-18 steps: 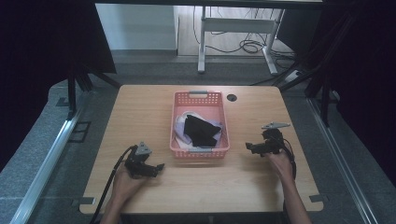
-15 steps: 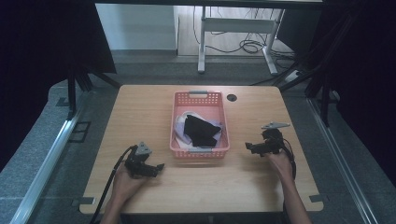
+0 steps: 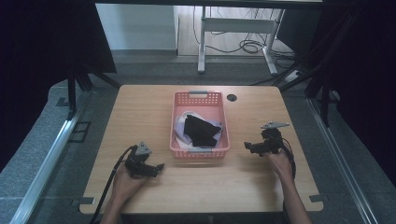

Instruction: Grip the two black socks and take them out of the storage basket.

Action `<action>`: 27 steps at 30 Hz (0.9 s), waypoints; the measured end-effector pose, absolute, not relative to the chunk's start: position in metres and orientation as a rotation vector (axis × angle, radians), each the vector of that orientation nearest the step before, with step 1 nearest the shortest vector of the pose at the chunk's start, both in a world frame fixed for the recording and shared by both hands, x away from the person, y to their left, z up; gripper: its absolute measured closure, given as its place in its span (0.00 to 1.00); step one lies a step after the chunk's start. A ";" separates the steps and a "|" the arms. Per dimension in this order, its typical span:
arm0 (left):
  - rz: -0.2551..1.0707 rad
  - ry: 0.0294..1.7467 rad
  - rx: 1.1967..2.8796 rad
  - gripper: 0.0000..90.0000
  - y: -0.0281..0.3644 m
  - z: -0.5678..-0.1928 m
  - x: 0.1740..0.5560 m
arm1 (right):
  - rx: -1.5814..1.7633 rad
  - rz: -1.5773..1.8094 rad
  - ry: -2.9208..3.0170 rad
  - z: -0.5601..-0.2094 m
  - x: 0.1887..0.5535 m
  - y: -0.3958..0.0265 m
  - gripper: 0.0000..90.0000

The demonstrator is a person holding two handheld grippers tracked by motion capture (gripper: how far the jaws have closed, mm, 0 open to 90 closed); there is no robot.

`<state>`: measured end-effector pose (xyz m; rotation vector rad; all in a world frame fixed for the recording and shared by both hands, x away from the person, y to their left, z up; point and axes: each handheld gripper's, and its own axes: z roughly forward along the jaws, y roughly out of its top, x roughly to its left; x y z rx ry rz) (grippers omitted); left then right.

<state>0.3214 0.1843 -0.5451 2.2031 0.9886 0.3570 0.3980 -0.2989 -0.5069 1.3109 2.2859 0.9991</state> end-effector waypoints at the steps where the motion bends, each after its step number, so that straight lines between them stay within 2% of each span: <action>1: 0.357 0.989 2.203 0.14 0.184 -0.545 0.321 | 1.312 1.003 2.287 -0.507 0.398 -0.298 0.00; 27: 0.356 0.989 2.201 0.14 0.184 -0.545 0.321 | 1.293 1.039 2.299 -0.487 0.396 -0.285 0.00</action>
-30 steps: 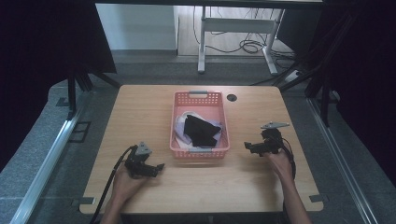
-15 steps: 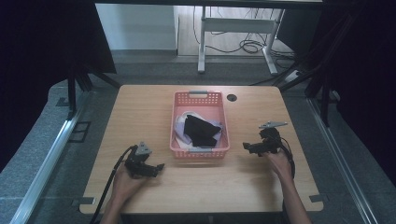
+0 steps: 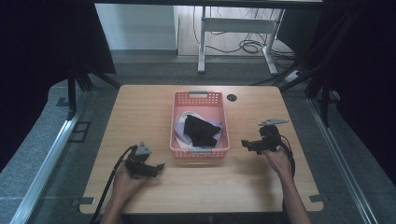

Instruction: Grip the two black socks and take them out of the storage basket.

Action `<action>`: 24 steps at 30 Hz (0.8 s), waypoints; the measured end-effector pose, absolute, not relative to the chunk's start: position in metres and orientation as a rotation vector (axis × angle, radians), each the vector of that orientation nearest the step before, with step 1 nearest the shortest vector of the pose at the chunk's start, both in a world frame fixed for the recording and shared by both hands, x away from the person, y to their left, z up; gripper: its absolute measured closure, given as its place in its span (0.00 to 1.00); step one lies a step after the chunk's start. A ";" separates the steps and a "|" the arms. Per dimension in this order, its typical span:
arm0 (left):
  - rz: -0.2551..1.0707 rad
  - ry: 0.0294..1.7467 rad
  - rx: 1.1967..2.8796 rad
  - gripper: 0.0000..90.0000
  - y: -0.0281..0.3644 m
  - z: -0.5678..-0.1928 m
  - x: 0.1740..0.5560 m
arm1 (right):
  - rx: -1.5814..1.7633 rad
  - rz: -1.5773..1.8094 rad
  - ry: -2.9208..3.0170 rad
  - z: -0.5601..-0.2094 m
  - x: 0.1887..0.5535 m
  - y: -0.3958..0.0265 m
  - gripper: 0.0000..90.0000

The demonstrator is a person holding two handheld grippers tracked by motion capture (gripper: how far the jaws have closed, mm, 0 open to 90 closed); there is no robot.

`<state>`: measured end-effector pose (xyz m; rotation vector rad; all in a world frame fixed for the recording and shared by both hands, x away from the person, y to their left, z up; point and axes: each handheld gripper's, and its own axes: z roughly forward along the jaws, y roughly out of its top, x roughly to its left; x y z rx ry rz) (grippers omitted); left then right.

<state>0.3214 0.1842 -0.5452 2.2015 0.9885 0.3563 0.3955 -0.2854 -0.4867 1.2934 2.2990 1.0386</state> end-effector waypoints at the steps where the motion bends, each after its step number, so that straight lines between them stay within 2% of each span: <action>1: 0.356 0.988 2.201 0.14 0.184 -0.545 0.321 | 1.293 1.039 2.299 -0.487 0.396 -0.285 0.00; 15: 0.357 0.985 2.207 0.14 0.185 -0.545 0.321 | 1.215 1.051 2.336 -0.464 0.396 -0.271 0.00; 24: 0.358 0.984 2.212 0.14 0.185 -0.545 0.322 | 1.181 1.117 2.354 -0.453 0.400 -0.258 0.04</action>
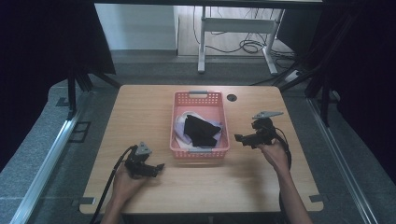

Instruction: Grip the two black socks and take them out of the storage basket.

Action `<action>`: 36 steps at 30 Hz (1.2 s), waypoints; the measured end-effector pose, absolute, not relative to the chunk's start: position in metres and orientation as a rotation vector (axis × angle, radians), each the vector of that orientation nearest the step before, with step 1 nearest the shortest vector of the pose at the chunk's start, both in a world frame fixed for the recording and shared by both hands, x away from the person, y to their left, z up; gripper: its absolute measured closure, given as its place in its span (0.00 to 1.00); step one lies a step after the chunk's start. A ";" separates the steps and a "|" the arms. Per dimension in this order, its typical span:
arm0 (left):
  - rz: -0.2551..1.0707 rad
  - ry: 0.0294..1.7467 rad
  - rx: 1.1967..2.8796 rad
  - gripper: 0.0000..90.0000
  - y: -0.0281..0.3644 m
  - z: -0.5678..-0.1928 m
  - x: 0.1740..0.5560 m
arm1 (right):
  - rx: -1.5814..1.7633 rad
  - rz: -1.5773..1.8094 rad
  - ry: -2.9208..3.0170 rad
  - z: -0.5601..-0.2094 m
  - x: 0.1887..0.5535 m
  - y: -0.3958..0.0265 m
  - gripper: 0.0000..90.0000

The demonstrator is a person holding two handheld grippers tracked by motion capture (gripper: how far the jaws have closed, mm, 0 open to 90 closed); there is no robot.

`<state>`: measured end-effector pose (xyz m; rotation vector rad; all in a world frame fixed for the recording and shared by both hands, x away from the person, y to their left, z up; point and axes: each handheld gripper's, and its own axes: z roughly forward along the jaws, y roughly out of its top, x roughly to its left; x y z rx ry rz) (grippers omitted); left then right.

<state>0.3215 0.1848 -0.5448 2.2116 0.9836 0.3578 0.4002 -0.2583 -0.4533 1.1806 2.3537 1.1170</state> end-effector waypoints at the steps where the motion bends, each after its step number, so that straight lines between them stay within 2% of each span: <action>1: 0.357 0.983 2.212 0.14 0.185 -0.545 0.322 | 1.175 1.124 2.357 -0.452 0.401 -0.257 0.04; 8: 0.357 0.984 2.212 0.14 0.185 -0.545 0.322 | 1.134 1.146 2.394 -0.444 0.406 -0.239 0.06; 13: 0.357 0.983 2.212 0.14 0.185 -0.545 0.322 | 1.133 1.145 2.418 -0.440 0.411 -0.226 0.12; 24: 0.358 0.983 2.211 0.14 0.185 -0.545 0.322 | 1.112 1.212 2.475 -0.429 0.423 -0.197 0.10; 25: 0.357 0.984 2.211 0.14 0.185 -0.545 0.321 | 1.097 1.199 2.482 -0.428 0.425 -0.190 0.14; 30: 0.357 0.983 2.210 0.14 0.185 -0.545 0.322 | 1.084 1.178 2.497 -0.429 0.429 -0.175 0.17; 36: 0.359 0.984 2.208 0.14 0.185 -0.545 0.321 | 1.050 1.127 2.527 -0.436 0.438 -0.152 0.26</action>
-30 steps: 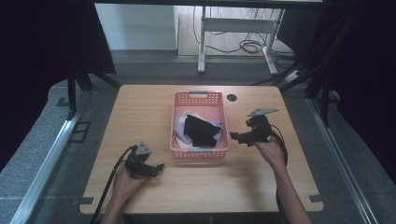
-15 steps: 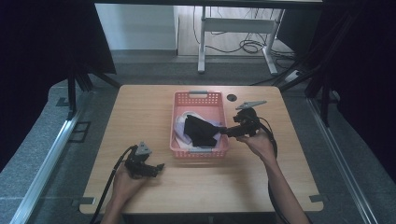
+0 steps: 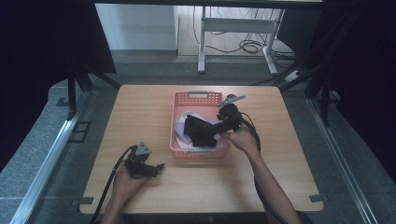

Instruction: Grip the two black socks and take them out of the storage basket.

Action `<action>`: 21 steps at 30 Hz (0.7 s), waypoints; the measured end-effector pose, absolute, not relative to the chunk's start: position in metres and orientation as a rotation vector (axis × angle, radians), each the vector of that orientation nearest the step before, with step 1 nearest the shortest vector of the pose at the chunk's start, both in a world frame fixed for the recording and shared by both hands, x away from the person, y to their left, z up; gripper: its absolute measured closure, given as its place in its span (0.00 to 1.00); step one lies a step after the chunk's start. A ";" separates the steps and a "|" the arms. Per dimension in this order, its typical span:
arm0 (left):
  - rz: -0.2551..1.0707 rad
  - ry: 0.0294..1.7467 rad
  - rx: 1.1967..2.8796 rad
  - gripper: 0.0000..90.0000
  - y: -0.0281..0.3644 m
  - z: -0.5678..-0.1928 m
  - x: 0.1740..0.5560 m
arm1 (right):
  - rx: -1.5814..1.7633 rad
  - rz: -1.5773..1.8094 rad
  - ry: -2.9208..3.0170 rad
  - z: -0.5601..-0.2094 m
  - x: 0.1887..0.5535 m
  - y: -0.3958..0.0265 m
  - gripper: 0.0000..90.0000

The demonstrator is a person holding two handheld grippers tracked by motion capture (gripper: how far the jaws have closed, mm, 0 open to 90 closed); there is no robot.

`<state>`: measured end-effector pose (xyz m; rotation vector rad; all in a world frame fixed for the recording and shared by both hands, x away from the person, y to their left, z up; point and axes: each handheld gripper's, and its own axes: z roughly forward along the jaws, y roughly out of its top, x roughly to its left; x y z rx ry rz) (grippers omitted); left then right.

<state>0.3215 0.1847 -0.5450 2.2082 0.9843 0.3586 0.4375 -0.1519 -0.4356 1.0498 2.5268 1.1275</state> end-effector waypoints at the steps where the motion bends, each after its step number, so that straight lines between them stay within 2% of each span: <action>1: 0.359 0.984 2.208 0.14 0.185 -0.545 0.322 | 1.045 1.123 2.529 -0.437 0.439 -0.149 0.27; 21: 0.359 0.983 2.210 0.14 0.185 -0.545 0.322 | 1.061 0.938 2.603 -0.468 0.471 -0.092 0.20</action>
